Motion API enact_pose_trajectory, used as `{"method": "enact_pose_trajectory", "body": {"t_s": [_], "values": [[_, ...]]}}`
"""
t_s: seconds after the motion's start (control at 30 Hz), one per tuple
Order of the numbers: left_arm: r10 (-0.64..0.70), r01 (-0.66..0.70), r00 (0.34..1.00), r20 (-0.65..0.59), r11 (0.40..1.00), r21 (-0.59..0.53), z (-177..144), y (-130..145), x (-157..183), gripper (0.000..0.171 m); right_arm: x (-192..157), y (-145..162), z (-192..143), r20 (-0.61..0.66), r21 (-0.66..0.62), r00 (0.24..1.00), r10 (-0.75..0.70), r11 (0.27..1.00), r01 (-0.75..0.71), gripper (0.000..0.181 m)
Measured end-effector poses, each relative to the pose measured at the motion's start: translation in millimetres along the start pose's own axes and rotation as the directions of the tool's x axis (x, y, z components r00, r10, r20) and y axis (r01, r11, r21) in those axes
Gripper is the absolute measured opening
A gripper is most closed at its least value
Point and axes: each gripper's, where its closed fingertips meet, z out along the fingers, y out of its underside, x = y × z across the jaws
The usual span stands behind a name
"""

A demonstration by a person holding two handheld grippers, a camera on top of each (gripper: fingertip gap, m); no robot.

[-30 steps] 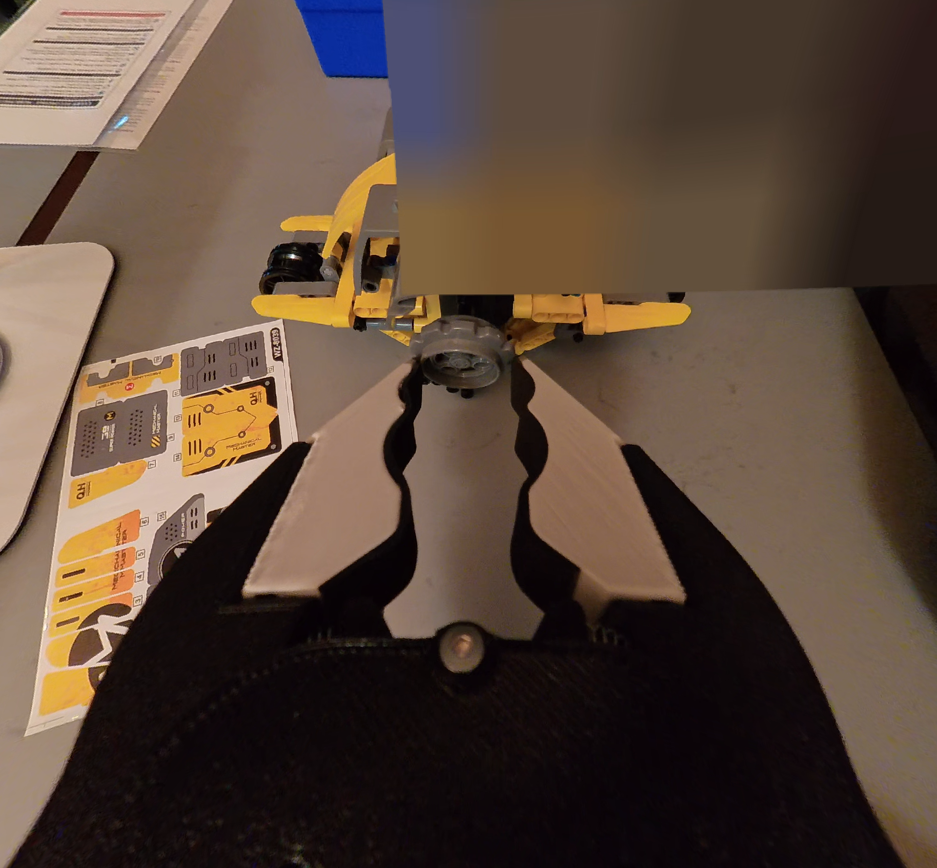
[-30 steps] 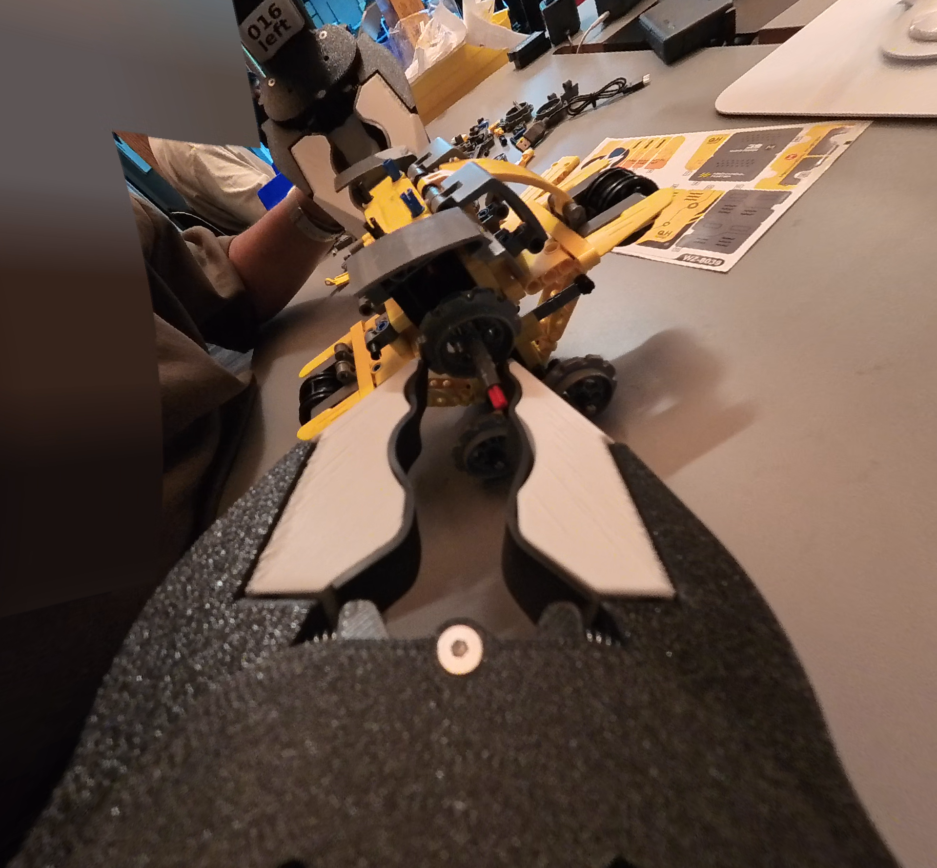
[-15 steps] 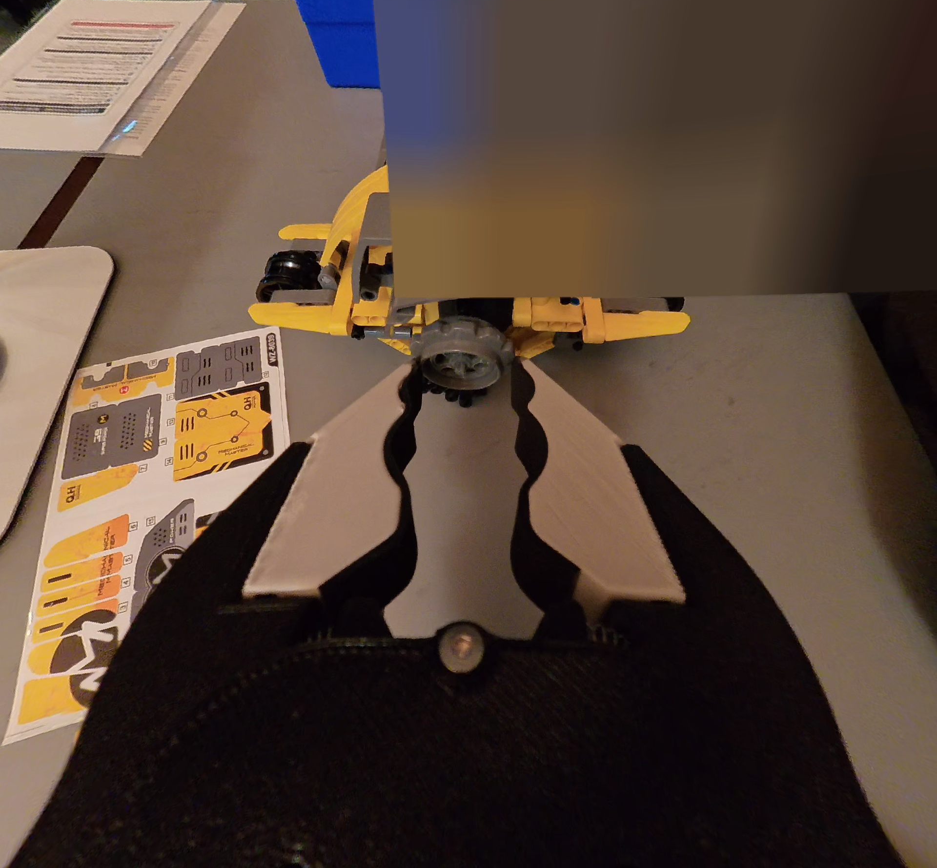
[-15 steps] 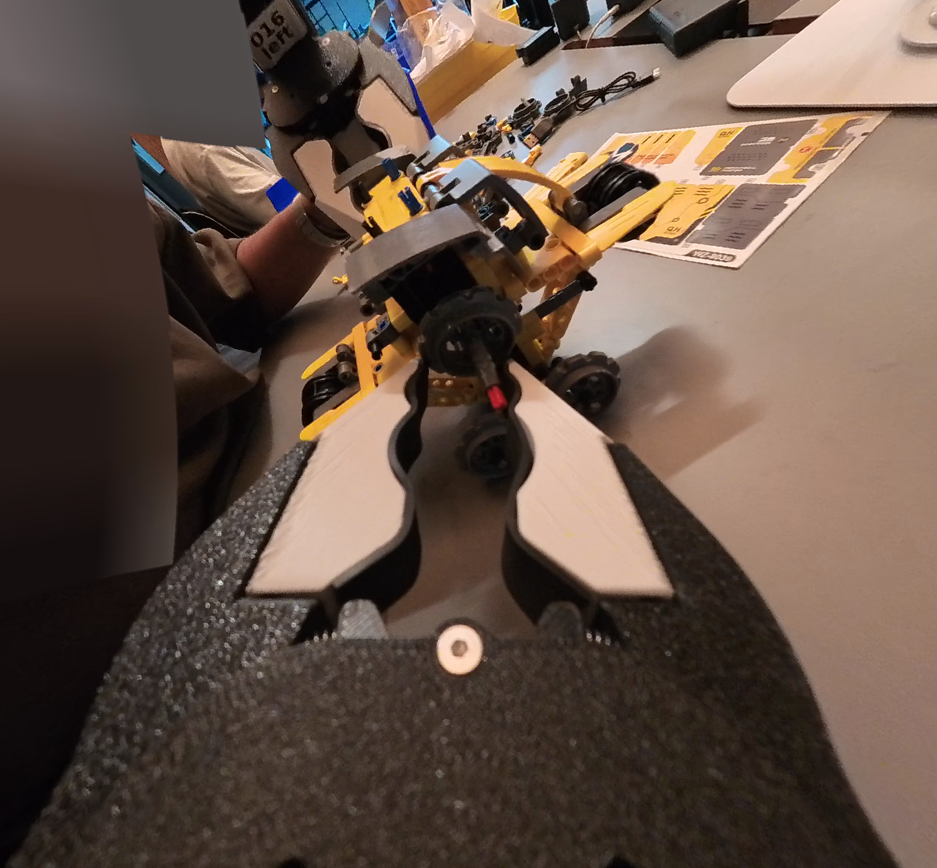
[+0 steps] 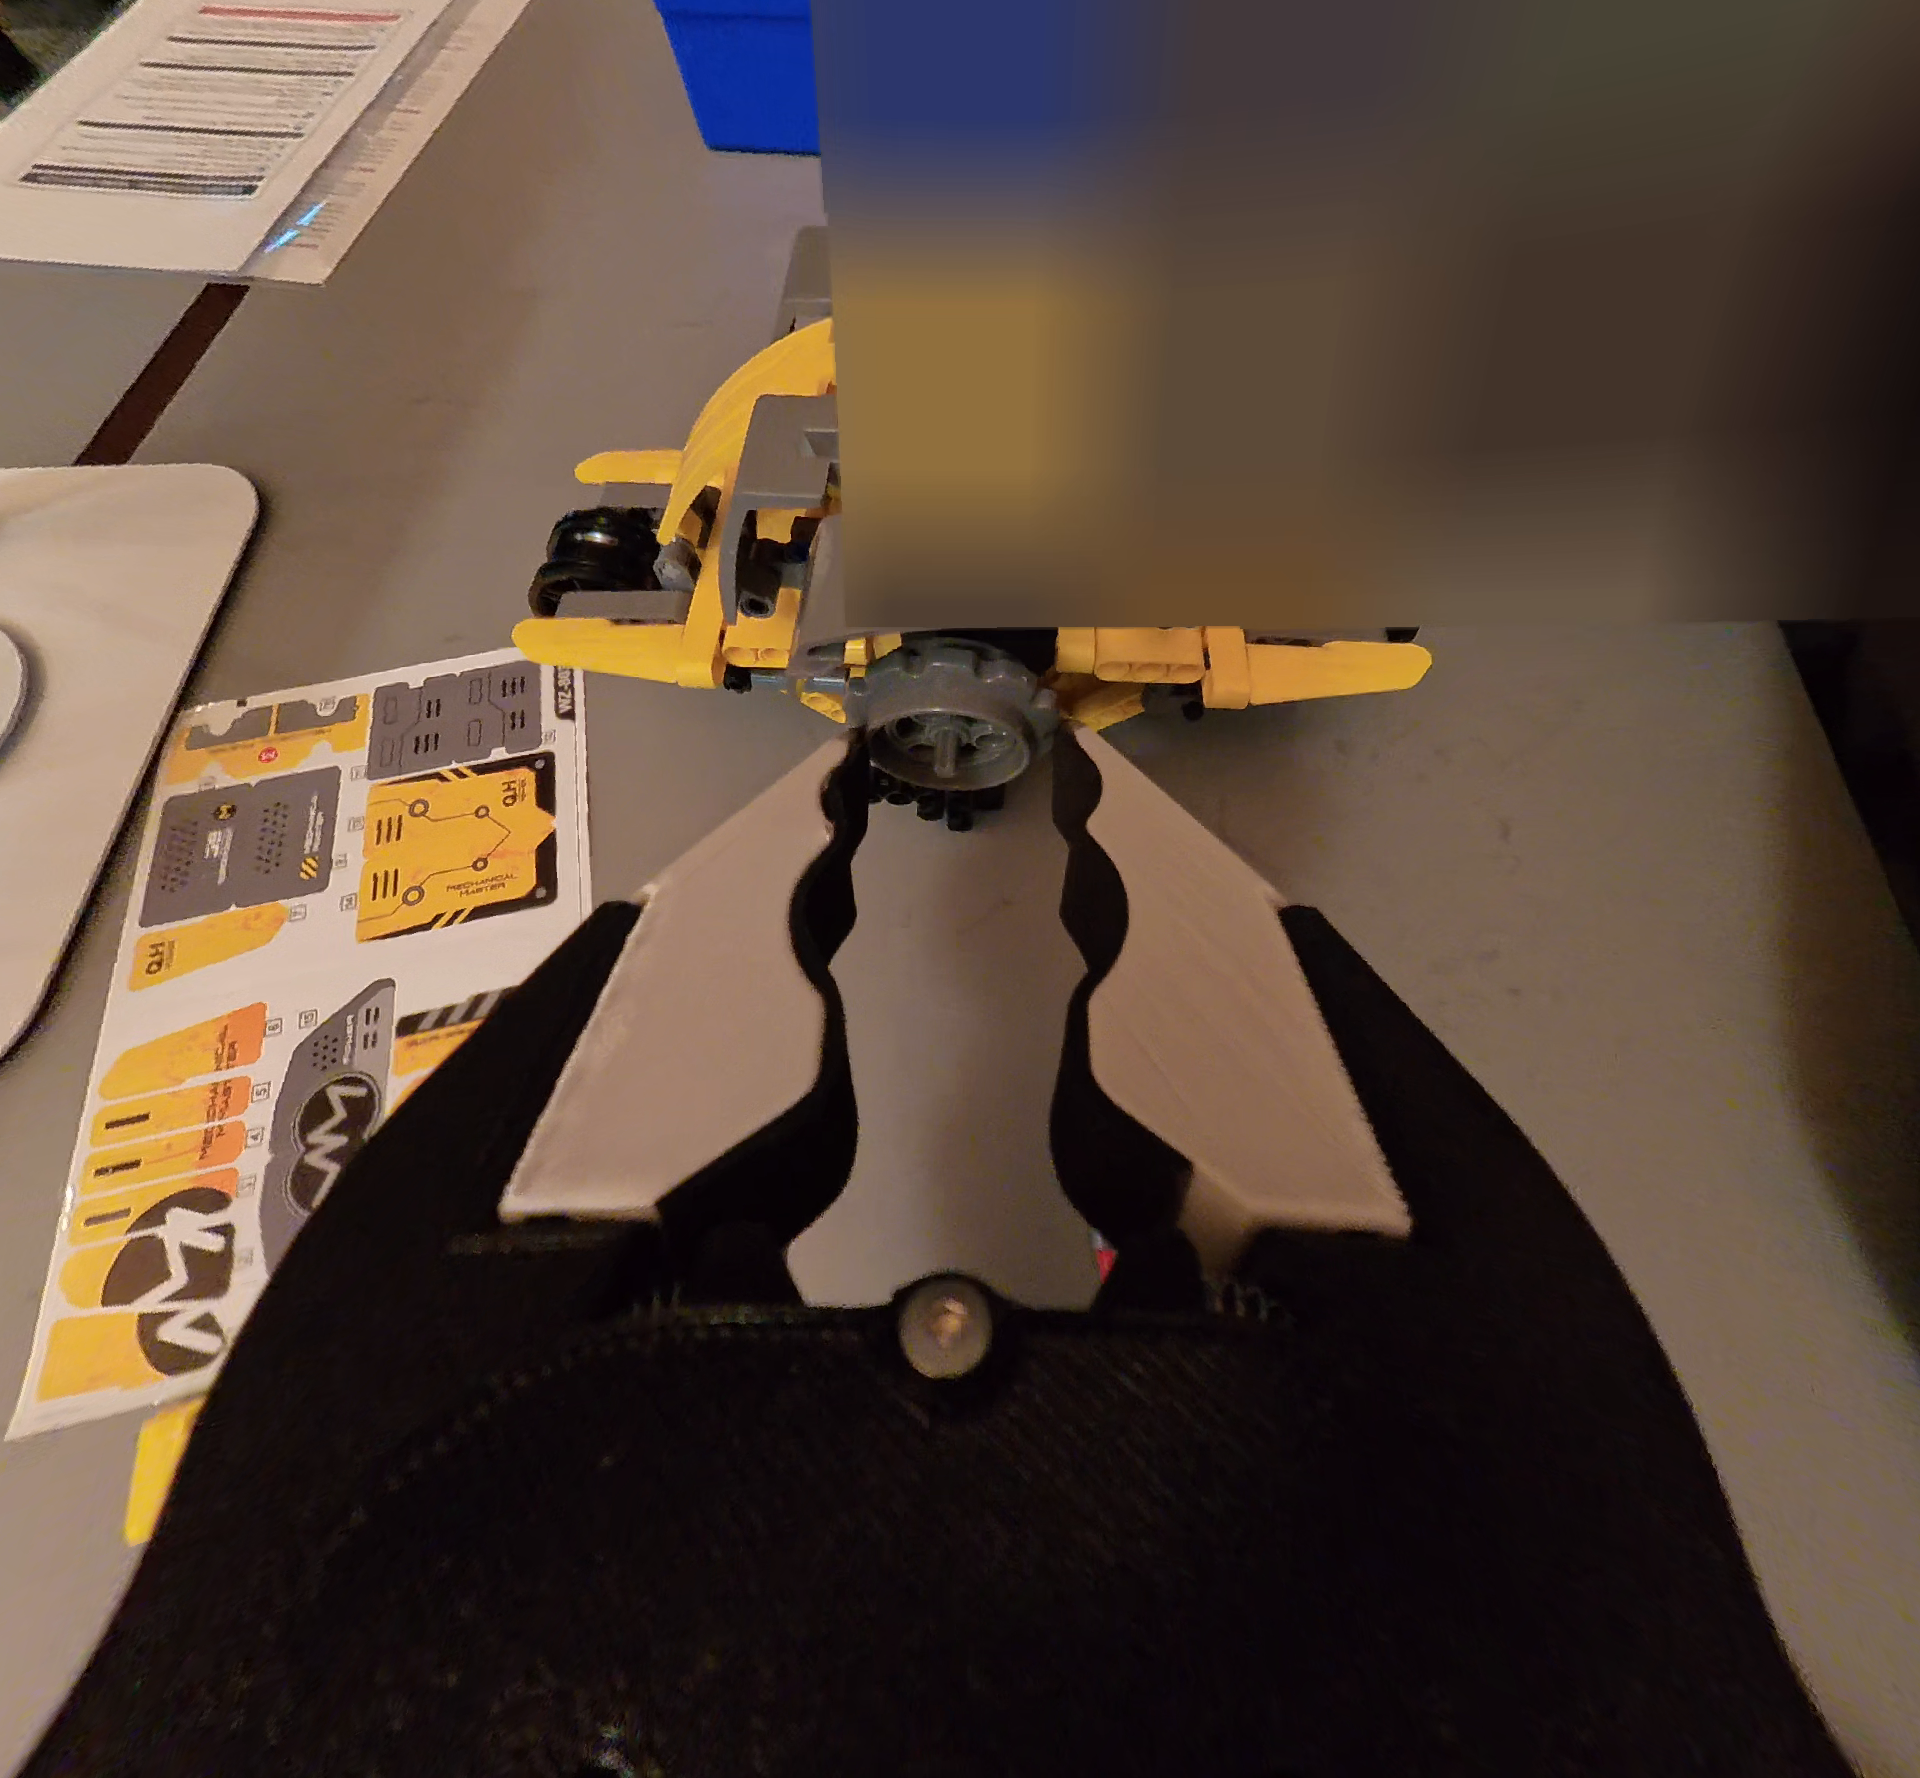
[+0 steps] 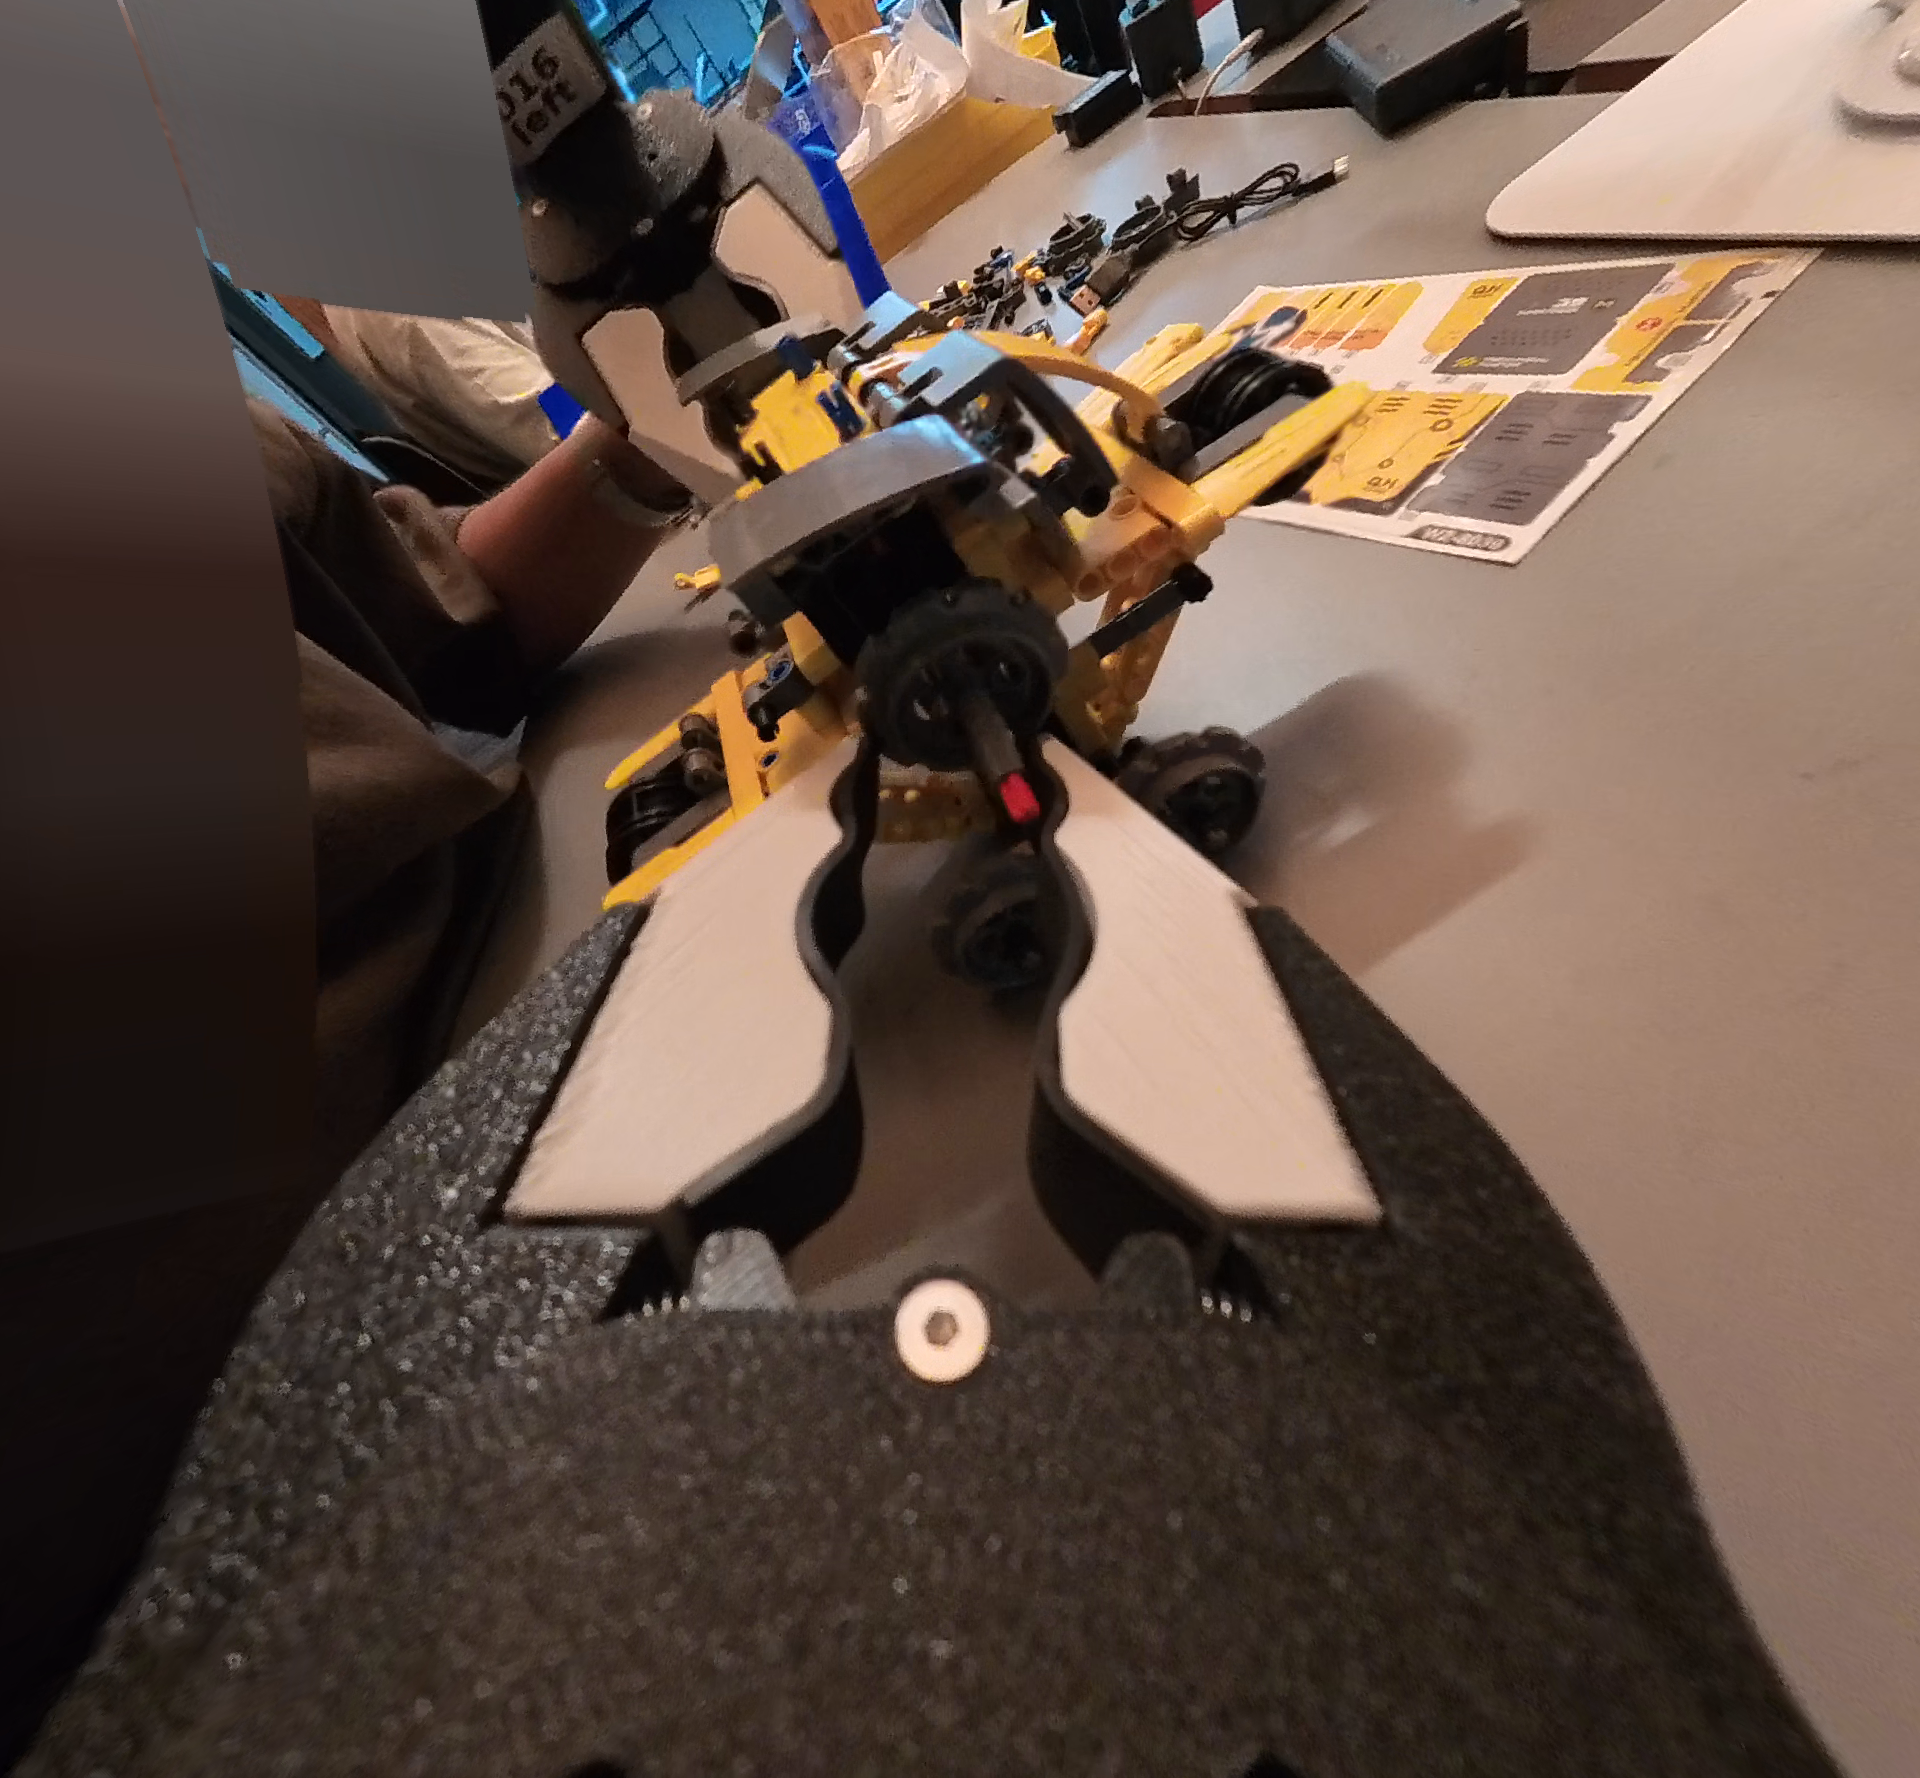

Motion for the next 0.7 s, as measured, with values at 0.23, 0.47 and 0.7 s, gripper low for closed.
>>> {"method": "enact_pose_trajectory", "body": {"t_s": [0.23, 0.47, 0.7], "values": [[-0.044, 0.041, 0.988, 0.146, 0.999, 0.024, -1, 2, 6, 0.035, 7, -6, -1, -0.042, 0.042, 0.999, -0.009, 0.999, 0.010, 0.033], [-0.112, 0.095, 0.981, 0.157, 0.989, 0.111, 2, -9, 30, 0.028, 21, -15, -22, -0.160, 0.129, 0.987, -0.003, 0.991, 0.024, 0.055], [-0.133, 0.109, 0.982, 0.134, 0.978, 0.175, 18, -20, 70, 0.041, 35, -19, -26, -0.376, 0.055, 0.910, -0.175, 0.976, 0.211, 0.066]]}}
